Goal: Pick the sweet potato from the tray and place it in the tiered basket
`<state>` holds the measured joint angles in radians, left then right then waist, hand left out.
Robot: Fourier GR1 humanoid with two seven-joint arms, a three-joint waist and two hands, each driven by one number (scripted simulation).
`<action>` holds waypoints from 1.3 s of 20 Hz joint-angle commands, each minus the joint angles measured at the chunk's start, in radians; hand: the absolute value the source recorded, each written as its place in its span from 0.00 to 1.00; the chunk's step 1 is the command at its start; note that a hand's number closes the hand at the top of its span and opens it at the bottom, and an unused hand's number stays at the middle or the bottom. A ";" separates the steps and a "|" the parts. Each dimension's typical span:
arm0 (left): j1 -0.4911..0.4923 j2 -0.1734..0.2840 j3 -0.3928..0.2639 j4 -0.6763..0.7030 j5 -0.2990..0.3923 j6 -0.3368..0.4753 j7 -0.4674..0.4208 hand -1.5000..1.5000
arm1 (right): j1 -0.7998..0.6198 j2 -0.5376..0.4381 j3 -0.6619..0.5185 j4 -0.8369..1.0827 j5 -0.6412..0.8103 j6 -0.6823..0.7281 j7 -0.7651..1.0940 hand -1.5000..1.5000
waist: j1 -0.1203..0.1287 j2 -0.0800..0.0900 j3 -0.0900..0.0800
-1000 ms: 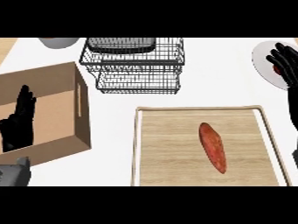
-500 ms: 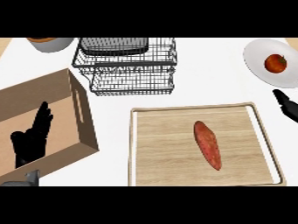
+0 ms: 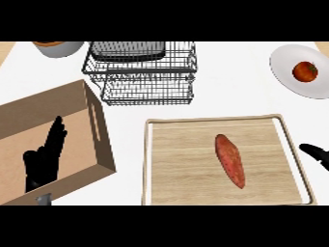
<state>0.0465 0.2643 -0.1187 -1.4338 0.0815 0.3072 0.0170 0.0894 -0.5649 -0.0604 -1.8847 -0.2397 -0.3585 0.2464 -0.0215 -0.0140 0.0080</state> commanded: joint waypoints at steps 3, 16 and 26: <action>-0.011 -0.031 -0.032 0.045 -0.008 -0.026 0.020 0.50 | 0.050 -0.240 0.115 -0.153 0.077 0.156 0.276 0.00 | 0.003 0.014 -0.015; 0.007 -0.064 0.002 0.083 -0.020 -0.084 -0.019 0.50 | -0.178 -0.384 0.362 -0.354 0.378 0.207 0.915 0.00 | 0.046 0.020 -0.011; 0.024 -0.110 -0.034 0.017 -0.096 -0.057 0.031 0.50 | -0.321 -0.265 0.611 -0.271 0.582 0.337 1.104 0.00 | 0.043 0.015 -0.012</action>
<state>0.0332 0.1915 -0.1050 -1.4453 -0.0033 0.2506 0.0391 -0.1739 -0.8566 0.4848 -2.1593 0.3050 -0.1062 1.1320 0.0263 -0.0051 0.0072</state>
